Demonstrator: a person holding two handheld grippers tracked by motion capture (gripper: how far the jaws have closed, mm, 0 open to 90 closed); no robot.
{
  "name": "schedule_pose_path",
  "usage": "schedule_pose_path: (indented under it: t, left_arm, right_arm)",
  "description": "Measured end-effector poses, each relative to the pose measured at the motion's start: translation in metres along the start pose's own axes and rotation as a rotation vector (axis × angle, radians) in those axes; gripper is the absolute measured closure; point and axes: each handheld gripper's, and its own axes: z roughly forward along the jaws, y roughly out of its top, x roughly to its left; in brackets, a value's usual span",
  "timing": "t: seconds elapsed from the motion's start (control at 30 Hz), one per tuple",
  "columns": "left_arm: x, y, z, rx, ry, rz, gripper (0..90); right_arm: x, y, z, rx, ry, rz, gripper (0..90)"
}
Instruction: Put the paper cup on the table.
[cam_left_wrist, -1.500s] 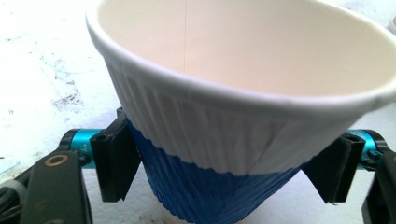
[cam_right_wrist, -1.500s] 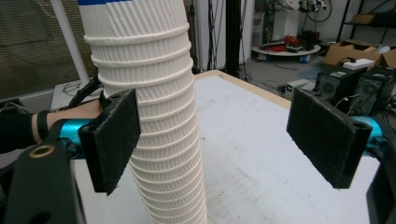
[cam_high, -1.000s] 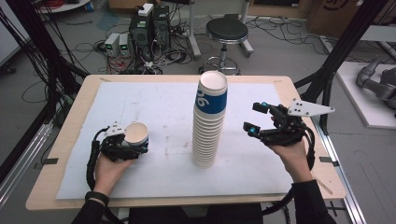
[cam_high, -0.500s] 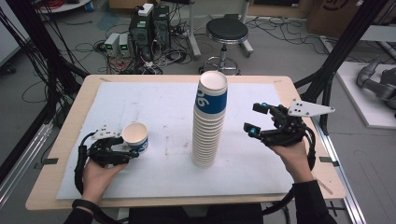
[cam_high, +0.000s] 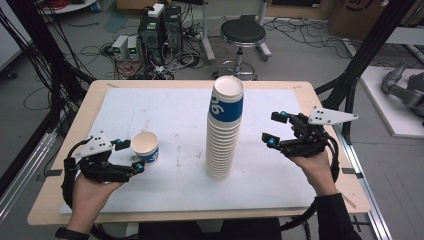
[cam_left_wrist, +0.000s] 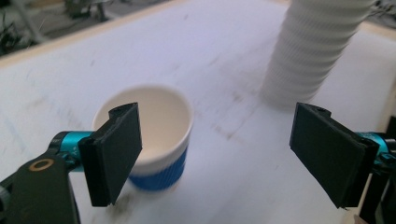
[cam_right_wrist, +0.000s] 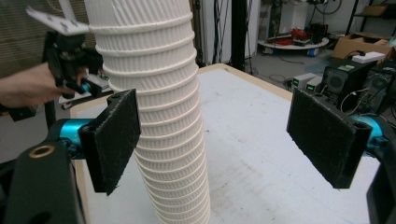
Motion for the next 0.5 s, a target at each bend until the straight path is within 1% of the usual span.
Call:
schedule_pose_path:
  t: [0.07, 0.1, 0.17, 0.2, 0.27, 0.3, 0.37, 0.4, 0.43, 0.5]
  left_arm:
    - [-0.004, 0.011, 0.003, -0.022, -0.029, 0.019, 16.9]
    - [-0.006, 0.018, 0.006, -0.045, -0.055, 0.028, 16.9]
    - [-0.009, 0.028, 0.012, -0.064, -0.092, 0.049, 16.9]
    - [-0.011, 0.033, 0.015, -0.075, -0.112, 0.064, 16.9]
    - [-0.015, 0.043, 0.023, -0.093, -0.124, 0.094, 16.9]
    - [-0.016, 0.047, 0.026, -0.102, -0.143, 0.107, 16.9]
    - [-0.017, 0.055, 0.032, -0.117, -0.172, 0.119, 16.9]
    - [-0.018, 0.058, 0.035, -0.122, -0.190, 0.123, 16.9]
    - [-0.018, 0.062, 0.036, -0.121, -0.200, 0.131, 16.9]
    - [-0.018, 0.067, 0.039, -0.129, -0.220, 0.131, 16.9]
  right_arm:
    - [0.001, 0.000, 0.001, 0.008, 0.011, -0.002, 17.8]
    - [0.001, 0.001, 0.001, 0.014, 0.015, -0.004, 17.8]
    - [0.002, 0.002, 0.002, 0.016, 0.024, -0.018, 17.8]
    - [0.003, 0.003, 0.002, 0.018, 0.030, -0.018, 17.8]
    - [0.003, 0.004, 0.002, 0.018, 0.040, -0.020, 17.8]
    - [0.003, 0.004, 0.002, 0.018, 0.042, -0.021, 17.8]
    - [0.002, 0.005, 0.003, 0.016, 0.044, -0.026, 17.8]
    - [0.002, 0.005, 0.003, 0.015, 0.044, -0.019, 17.8]
    - [0.001, 0.006, 0.004, 0.017, 0.043, -0.025, 17.8]
    - [0.000, 0.006, 0.005, 0.018, 0.047, -0.022, 17.8]
